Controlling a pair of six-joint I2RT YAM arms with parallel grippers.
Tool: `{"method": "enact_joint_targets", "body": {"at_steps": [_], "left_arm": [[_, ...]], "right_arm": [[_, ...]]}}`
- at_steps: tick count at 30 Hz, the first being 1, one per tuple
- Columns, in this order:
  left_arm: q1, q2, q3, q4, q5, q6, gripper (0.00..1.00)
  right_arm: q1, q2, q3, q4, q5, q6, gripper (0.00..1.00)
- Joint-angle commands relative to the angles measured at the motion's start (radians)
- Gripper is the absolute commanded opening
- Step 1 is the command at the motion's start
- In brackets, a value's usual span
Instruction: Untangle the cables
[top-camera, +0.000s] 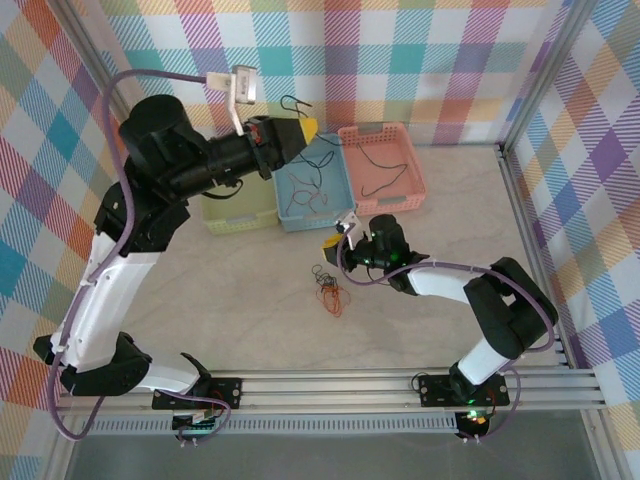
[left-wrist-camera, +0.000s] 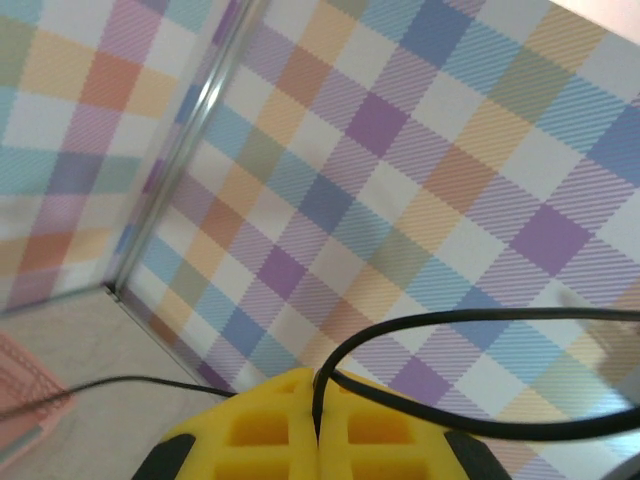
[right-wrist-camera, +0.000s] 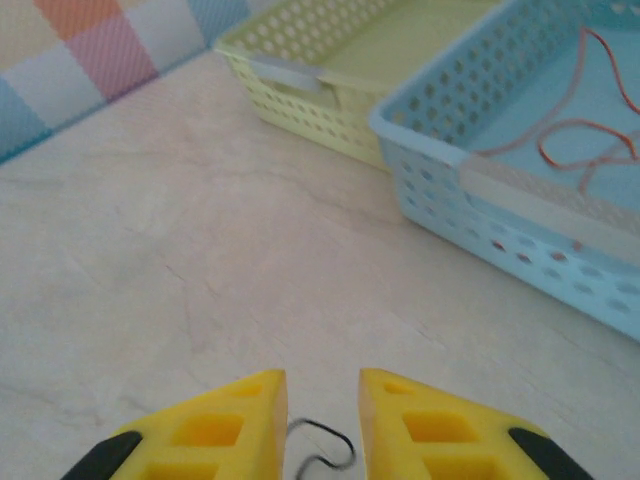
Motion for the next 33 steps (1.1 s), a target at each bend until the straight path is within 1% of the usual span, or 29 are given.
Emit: {"method": "enact_joint_targets", "body": {"at_steps": [1, 3, 5, 7, 12, 14, 16, 19, 21, 23, 25, 29, 31, 33], "left_arm": [[-0.007, -0.031, 0.031, -0.06, -0.136, 0.076, 0.0], [-0.004, -0.035, 0.013, -0.098, -0.263, 0.11, 0.0], [0.02, -0.03, -0.007, -0.102, -0.336, 0.145, 0.0], [0.072, -0.014, -0.016, -0.111, -0.4, 0.156, 0.0], [0.291, 0.036, -0.079, -0.096, -0.413, 0.073, 0.0], [0.351, 0.052, -0.115, -0.072, -0.412, 0.049, 0.0], [0.397, 0.077, -0.14, -0.042, -0.414, 0.041, 0.0], [0.458, 0.16, -0.115, -0.055, -0.426, 0.04, 0.0], [0.499, 0.223, -0.099, -0.063, -0.417, 0.027, 0.0], [0.529, 0.273, -0.098, -0.046, -0.394, 0.006, 0.0], [0.543, 0.316, -0.099, -0.029, -0.398, 0.006, 0.0], [0.547, 0.371, -0.162, 0.051, -0.454, 0.051, 0.0], [0.551, 0.417, -0.155, 0.048, -0.483, 0.063, 0.0], [0.559, 0.476, -0.133, 0.033, -0.482, 0.063, 0.0]], "right_arm": [[0.006, -0.002, 0.019, -0.066, 0.064, -0.006, 0.31], [0.006, -0.005, 0.022, -0.08, 0.084, -0.001, 0.33], [0.005, -0.007, 0.026, -0.098, 0.112, -0.002, 0.33], [0.006, -0.006, 0.032, -0.118, 0.142, -0.003, 0.33], [0.006, -0.014, 0.03, -0.124, 0.185, -0.006, 0.34], [0.006, -0.019, 0.027, -0.121, 0.194, -0.005, 0.34], [0.006, -0.033, 0.023, -0.131, 0.228, -0.007, 0.34], [0.006, -0.06, -0.006, -0.097, 0.294, -0.008, 0.33], [0.006, -0.071, -0.016, -0.085, 0.316, -0.008, 0.33], [0.006, -0.067, -0.013, -0.086, 0.313, -0.008, 0.33], [0.006, -0.061, -0.004, -0.105, 0.314, -0.013, 0.33], [0.006, -0.058, 0.002, -0.118, 0.325, -0.023, 0.33], [0.006, -0.059, 0.003, -0.117, 0.329, -0.025, 0.33], [0.006, -0.054, 0.006, -0.121, 0.324, -0.025, 0.33]]}}
